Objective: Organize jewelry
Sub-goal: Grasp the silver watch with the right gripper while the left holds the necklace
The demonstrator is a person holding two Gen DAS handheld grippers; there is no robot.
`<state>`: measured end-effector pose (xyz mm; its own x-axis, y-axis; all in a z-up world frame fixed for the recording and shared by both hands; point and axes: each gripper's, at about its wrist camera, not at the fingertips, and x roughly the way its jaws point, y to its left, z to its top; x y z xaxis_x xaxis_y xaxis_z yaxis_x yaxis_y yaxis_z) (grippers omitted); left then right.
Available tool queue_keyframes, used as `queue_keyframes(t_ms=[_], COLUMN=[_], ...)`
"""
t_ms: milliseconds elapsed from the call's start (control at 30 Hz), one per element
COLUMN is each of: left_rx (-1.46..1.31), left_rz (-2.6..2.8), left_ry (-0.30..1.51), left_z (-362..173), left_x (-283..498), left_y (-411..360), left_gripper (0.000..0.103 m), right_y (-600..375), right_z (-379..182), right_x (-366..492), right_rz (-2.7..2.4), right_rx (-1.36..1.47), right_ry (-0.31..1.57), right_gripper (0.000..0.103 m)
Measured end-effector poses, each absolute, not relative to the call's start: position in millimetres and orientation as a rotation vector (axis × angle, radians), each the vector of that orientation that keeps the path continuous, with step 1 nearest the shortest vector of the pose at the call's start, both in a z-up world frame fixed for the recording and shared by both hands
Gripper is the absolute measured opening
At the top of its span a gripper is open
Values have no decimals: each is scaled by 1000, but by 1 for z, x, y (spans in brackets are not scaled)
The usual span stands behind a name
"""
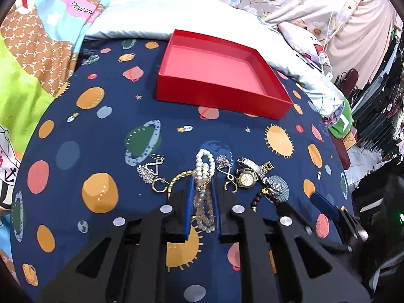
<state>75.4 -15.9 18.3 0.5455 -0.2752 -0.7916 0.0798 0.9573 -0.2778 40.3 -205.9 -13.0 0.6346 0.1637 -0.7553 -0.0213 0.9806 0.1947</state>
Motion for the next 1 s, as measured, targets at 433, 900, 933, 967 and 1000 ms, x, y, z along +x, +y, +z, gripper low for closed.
queue_keyframes(t_ms=[433,900,933,967,1000], left_rx=[-226,-229,-229,-228,-227], left_rz=[-195,-219,-222,-224,-225], left_ry=[990,1005,1005,1007,1007], left_z=[11,7,7,6,7], left_x=[77,71,70,69,68], left_y=[-4,-6,-6,-6,-7], left_gripper=[13,13,13,13,13], right_y=[-196,-204,-205,-207,-208], right_z=[-32,-23,-20,-17,-15], right_x=[76,62,60,58,57], right_rz=[179,170,168,163,160], right_rx=[100,154,157,160,162], right_ry=[938,923,918,910,906], right_gripper=[45,9,9,9,9])
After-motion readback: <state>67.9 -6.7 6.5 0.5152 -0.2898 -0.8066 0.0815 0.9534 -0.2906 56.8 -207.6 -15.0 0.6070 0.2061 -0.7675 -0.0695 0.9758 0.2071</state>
